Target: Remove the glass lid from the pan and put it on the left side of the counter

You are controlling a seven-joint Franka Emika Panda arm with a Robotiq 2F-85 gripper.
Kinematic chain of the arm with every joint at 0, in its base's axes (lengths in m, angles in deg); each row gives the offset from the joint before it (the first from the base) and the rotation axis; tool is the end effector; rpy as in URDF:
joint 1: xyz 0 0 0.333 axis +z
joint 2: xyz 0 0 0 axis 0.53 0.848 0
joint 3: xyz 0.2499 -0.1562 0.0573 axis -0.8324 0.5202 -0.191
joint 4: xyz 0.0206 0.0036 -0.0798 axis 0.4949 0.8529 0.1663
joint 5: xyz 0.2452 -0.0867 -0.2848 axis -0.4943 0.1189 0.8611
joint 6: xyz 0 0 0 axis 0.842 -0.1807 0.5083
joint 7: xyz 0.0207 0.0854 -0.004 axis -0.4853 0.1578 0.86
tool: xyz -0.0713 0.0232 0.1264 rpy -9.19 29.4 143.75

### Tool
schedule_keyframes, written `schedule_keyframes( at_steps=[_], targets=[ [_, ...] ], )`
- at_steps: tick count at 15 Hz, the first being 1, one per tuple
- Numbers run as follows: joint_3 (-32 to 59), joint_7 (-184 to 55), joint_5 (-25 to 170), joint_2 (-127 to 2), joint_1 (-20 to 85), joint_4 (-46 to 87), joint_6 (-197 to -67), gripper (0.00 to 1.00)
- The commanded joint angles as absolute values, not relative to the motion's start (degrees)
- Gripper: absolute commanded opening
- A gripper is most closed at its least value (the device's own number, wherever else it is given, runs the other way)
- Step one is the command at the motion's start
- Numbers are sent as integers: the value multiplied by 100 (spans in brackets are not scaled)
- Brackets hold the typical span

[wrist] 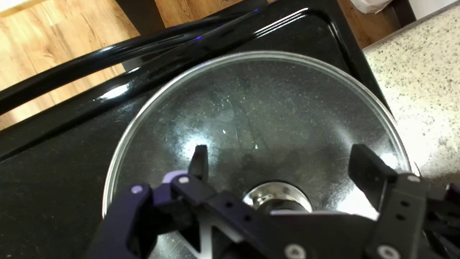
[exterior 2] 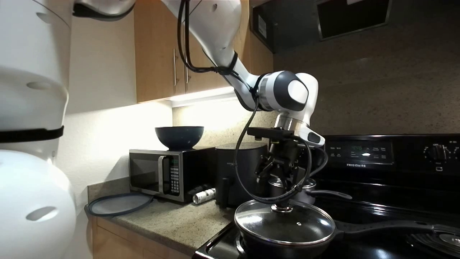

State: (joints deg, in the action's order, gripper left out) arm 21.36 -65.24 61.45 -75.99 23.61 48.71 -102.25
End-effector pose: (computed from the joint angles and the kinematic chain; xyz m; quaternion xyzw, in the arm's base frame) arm 0.4690 -0.1523 0.3217 -0.9564 0.2328 0.1554 0.0830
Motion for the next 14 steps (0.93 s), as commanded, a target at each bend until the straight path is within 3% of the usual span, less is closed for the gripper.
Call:
schedule_keyframes(
  at_steps=[1, 12, 13, 14],
  targets=[
    [2052, -6458, 6101, -7343, 2310, 4774, -10478, 100],
    [2007, -6511, 6159, -7169, 2314, 4848, -11242, 100],
    [2013, -6501, 6131, -7190, 2304, 4840, -11148, 75],
    [2021, -6439, 6137, -7204, 2302, 4833, -11054, 74]
  ],
)
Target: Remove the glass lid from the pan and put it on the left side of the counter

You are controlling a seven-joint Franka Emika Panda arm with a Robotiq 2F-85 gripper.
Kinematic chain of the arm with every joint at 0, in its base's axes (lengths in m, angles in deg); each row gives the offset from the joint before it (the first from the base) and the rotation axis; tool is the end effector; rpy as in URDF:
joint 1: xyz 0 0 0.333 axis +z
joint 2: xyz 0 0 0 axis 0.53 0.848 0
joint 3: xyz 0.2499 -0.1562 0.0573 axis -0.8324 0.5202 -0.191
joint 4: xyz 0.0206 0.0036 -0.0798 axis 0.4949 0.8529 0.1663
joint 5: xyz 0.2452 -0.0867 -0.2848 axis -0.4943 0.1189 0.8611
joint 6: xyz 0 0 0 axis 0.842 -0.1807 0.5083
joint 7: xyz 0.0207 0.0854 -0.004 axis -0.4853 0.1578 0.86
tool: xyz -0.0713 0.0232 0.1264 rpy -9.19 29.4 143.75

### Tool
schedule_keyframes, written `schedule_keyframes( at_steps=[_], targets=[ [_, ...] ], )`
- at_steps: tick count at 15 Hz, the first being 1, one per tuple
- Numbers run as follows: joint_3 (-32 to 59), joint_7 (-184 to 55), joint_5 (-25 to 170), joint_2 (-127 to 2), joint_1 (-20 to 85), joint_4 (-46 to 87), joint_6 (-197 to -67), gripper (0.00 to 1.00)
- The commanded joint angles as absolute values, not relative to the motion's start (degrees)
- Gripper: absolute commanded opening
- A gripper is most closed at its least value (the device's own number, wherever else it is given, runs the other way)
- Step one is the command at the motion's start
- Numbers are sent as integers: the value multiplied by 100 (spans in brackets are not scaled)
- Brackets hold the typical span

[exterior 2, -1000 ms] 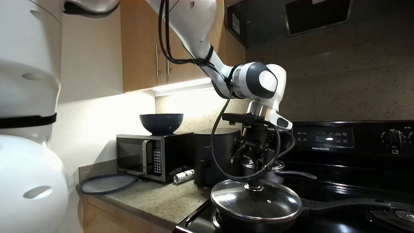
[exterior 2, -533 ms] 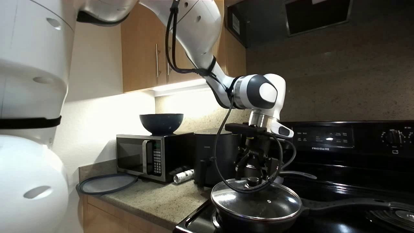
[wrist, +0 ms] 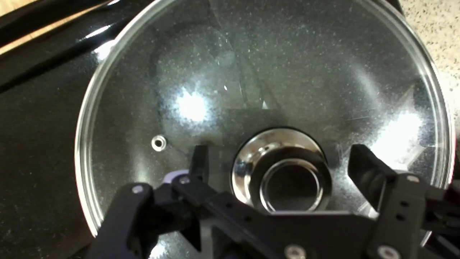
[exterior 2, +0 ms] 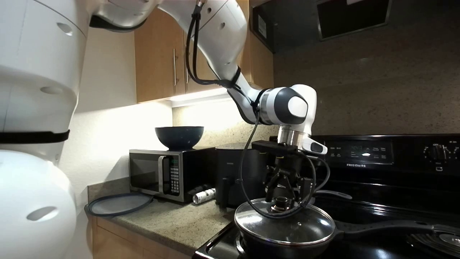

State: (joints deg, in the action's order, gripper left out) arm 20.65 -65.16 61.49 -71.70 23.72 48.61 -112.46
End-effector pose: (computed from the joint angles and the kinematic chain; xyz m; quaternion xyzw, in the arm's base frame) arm 0.4963 -0.1582 0.2925 -0.9640 0.2357 0.1053 0.0637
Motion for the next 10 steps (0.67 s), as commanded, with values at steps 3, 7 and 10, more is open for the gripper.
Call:
schedule_keyframes(
  at_steps=[3, 7, 10],
  targets=[
    [2059, -6306, 6189, -7304, 2283, 4855, -10904, 54],
    [2069, -6206, 6187, -7324, 2265, 4758, -10666, 30],
    [2068, -6214, 6185, -7319, 2259, 4719, -10543, 20]
  ],
)
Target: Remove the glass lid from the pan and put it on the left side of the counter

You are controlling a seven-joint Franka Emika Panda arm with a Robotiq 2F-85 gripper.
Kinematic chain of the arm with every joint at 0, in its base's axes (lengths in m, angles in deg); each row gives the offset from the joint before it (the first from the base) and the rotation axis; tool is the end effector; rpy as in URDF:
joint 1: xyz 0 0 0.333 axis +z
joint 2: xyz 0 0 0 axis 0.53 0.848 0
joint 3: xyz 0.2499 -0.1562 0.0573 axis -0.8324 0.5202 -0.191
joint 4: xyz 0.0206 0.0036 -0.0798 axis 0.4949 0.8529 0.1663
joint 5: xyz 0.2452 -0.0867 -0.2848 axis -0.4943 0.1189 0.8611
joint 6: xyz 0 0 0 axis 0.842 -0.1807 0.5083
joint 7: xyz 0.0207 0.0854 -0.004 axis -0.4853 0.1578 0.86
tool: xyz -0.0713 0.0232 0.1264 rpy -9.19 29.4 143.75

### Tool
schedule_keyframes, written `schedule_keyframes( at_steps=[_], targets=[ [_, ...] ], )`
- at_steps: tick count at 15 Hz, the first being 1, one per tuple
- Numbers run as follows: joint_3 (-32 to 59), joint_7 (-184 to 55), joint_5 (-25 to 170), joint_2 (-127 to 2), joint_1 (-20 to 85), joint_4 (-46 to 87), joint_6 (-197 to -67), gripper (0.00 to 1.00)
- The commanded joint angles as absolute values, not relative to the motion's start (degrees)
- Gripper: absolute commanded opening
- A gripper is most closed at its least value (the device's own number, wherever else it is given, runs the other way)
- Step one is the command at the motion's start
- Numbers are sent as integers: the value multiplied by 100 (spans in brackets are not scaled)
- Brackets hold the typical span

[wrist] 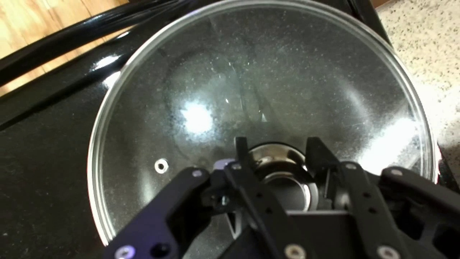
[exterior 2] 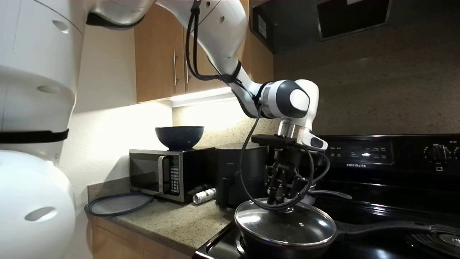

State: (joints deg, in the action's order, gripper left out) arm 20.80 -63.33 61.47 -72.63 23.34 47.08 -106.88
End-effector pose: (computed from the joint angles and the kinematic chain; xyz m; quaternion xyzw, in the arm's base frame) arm 0.4892 -0.1585 0.3069 -0.9564 0.2508 0.1324 0.0697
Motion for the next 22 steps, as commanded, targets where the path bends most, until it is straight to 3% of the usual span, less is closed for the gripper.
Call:
schedule_keyframes(
  at_steps=[1, 4, 6, 7, 8, 9, 11, 12, 14, 22],
  targets=[
    [2067, -6241, 6192, -7320, 2259, 4717, -10493, 18],
    [2070, -6297, 6212, -7320, 2253, 4717, -10432, 1],
    [2082, -6219, 6266, -7321, 2257, 4698, -10378, 0],
    [2087, -6212, 6274, -7307, 2256, 4683, -10329, 16],
    [2060, -6330, 6169, -7261, 2266, 4693, -10466, 1],
    [2067, -6330, 6171, -7261, 2263, 4693, -10453, 3],
    [2077, -6330, 6173, -7261, 2259, 4693, -10447, 16],
    [2077, -6330, 6174, -7261, 2258, 4693, -10446, 42],
    [2073, -6336, 6174, -7270, 2260, 4704, -10455, 45],
    [2063, -6402, 6123, -7252, 2256, 4687, -10557, 96]
  ],
)
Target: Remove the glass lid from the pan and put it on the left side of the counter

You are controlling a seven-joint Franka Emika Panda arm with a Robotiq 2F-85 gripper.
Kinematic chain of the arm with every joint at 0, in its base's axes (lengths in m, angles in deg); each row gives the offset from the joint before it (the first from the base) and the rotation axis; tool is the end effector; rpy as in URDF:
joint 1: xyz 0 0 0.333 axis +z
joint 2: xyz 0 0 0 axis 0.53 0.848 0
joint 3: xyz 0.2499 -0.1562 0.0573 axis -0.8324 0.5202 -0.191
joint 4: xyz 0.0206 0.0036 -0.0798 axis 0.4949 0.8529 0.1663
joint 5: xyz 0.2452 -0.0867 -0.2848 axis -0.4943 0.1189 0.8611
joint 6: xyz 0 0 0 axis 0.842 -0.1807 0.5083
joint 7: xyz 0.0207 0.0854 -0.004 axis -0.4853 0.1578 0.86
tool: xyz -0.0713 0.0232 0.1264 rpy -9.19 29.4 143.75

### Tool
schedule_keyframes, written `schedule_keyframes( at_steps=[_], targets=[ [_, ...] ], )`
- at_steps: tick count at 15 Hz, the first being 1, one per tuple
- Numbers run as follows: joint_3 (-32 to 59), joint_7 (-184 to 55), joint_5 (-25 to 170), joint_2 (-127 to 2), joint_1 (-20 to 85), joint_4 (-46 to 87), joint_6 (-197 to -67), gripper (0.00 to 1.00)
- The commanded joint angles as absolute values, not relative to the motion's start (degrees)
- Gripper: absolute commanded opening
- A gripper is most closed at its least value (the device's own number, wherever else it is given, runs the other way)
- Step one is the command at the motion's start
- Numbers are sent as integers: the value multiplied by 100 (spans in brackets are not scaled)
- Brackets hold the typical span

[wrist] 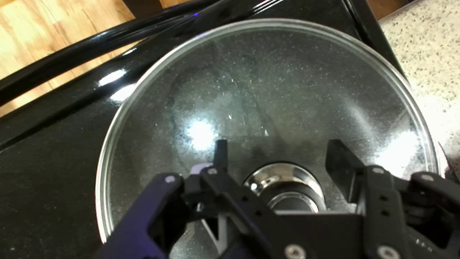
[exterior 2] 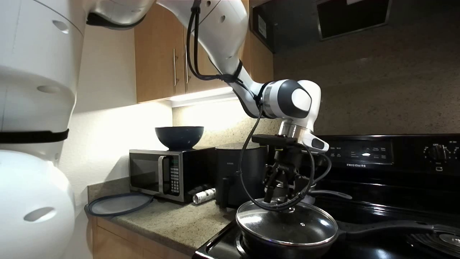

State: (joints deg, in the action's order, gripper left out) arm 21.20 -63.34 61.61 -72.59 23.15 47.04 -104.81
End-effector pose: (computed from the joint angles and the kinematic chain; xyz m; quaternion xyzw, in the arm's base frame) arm 0.4822 -0.1612 0.3054 -0.9529 0.2536 0.1498 0.0718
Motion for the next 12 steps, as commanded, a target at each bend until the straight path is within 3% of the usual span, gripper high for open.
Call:
schedule_keyframes(
  at_steps=[1, 2, 5, 12],
  targets=[
    [2059, -6421, 6128, -7258, 2258, 4701, -10619, 98],
    [2063, -6334, 6168, -7257, 2262, 4690, -10513, 84],
    [2056, -6335, 6167, -7256, 2264, 4690, -10553, 100],
    [2033, -6369, 6190, -7167, 2276, 4680, -10772, 100]
  ],
)
